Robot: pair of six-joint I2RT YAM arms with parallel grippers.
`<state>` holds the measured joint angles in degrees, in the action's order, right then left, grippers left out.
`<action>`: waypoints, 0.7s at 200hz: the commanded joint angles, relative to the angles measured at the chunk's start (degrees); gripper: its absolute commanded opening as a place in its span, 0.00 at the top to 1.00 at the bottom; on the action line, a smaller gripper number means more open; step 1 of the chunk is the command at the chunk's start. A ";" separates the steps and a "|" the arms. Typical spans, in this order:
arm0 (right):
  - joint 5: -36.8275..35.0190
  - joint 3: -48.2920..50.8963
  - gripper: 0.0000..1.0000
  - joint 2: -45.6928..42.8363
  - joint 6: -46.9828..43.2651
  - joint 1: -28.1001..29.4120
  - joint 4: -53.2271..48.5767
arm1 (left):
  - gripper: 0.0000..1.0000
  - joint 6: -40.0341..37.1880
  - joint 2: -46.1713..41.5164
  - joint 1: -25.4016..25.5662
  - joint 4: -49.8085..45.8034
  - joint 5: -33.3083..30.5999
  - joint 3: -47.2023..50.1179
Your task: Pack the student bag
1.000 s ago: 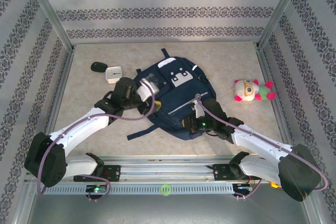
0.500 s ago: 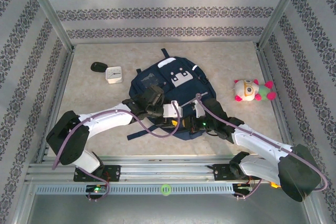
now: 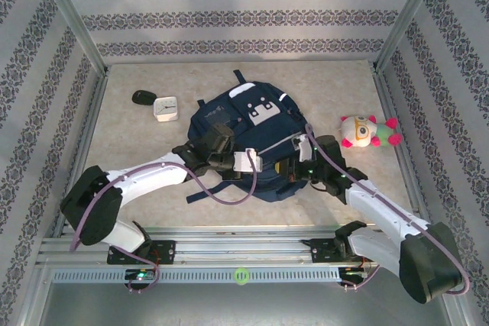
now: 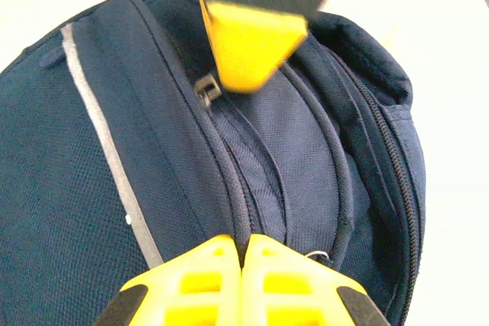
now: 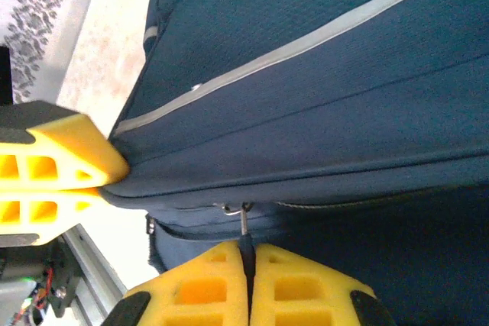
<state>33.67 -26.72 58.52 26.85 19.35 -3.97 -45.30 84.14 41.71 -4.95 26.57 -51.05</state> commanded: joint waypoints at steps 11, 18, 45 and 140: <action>3.31 0.43 1.00 -0.15 -2.99 -7.67 0.23 | 1.00 -2.77 -4.97 -3.47 -9.14 0.12 2.82; 3.73 0.10 1.00 0.22 -3.71 -8.86 -0.22 | 1.00 -2.99 -5.66 -3.86 -10.10 0.15 3.17; 4.11 -1.20 1.00 2.21 -6.04 -11.10 -1.48 | 1.00 -3.91 -8.36 -5.03 -13.06 -0.76 4.34; 1.47 -0.44 1.00 0.65 -2.90 -4.50 0.95 | 0.42 11.58 -13.26 -3.98 -14.13 -10.33 -0.04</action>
<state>37.36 -26.74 60.58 22.96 14.52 -4.84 -43.16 71.37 35.22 -18.02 21.30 -46.89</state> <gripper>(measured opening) 0.052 0.521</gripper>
